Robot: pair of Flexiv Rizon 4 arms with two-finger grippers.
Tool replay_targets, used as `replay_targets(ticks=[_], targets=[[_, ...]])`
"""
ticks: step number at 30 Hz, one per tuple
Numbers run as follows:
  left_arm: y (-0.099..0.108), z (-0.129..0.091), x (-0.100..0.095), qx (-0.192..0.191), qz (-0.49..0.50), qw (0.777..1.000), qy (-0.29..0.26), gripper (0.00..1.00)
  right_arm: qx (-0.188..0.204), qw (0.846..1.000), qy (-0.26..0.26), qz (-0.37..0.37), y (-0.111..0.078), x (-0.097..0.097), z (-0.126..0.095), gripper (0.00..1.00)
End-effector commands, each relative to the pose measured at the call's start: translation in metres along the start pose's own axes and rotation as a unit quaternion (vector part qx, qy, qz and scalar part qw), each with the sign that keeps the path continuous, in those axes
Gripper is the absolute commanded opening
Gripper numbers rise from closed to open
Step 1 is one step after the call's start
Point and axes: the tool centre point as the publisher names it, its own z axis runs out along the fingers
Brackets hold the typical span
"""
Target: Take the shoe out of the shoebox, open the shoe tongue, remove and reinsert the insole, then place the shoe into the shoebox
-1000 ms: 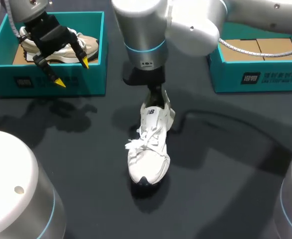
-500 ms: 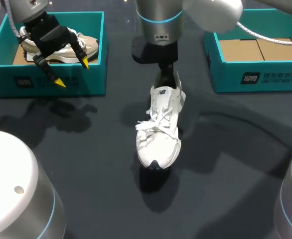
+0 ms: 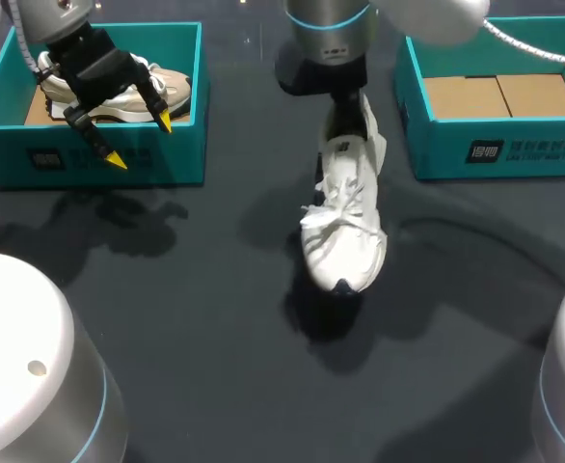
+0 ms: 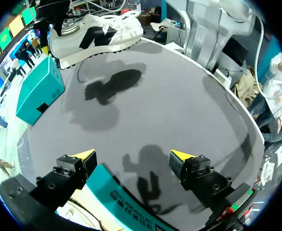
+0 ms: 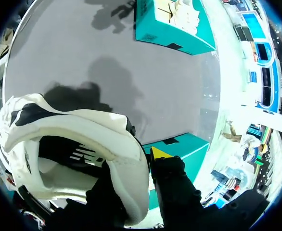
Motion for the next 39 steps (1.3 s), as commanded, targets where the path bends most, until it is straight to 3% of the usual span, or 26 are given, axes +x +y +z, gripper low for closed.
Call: replay_targets(ticks=[1, 6, 8, 24, 32, 37, 39], targets=[[0.000, 0.000, 0.000, -0.001, 0.000, 1.000, 0.000, 1.00, 0.003, 1.000, -0.007, -0.020, -0.041, -0.025, -0.010, 0.00], [0.000, 0.000, 0.000, -0.001, 0.000, 1.000, 0.000, 1.00, 0.009, 0.999, -0.027, -0.035, -0.078, -0.062, -0.005, 0.00], [0.000, 0.000, 0.000, -0.001, 0.000, 1.000, 0.000, 1.00, -0.008, 0.999, -0.037, -0.035, -0.093, -0.075, 0.000, 0.00], [0.000, 0.000, 0.000, -0.001, 0.000, 1.000, 0.000, 1.00, -0.006, 0.999, -0.035, -0.033, -0.094, -0.078, 0.001, 0.00], [0.000, 0.000, 0.000, -0.001, 0.000, 1.000, 0.000, 1.00, 0.005, 0.998, -0.061, -0.026, -0.142, -0.134, 0.004, 0.00], [0.000, 0.000, 0.000, -0.001, 0.000, 1.000, 0.000, 1.00, 0.034, 0.997, -0.069, -0.023, -0.168, -0.167, 0.012, 0.00], [0.000, 0.000, 0.000, -0.001, 0.000, 1.000, 0.000, 1.00, 0.019, 0.997, -0.073, -0.026, -0.178, -0.180, 0.017, 0.00]])
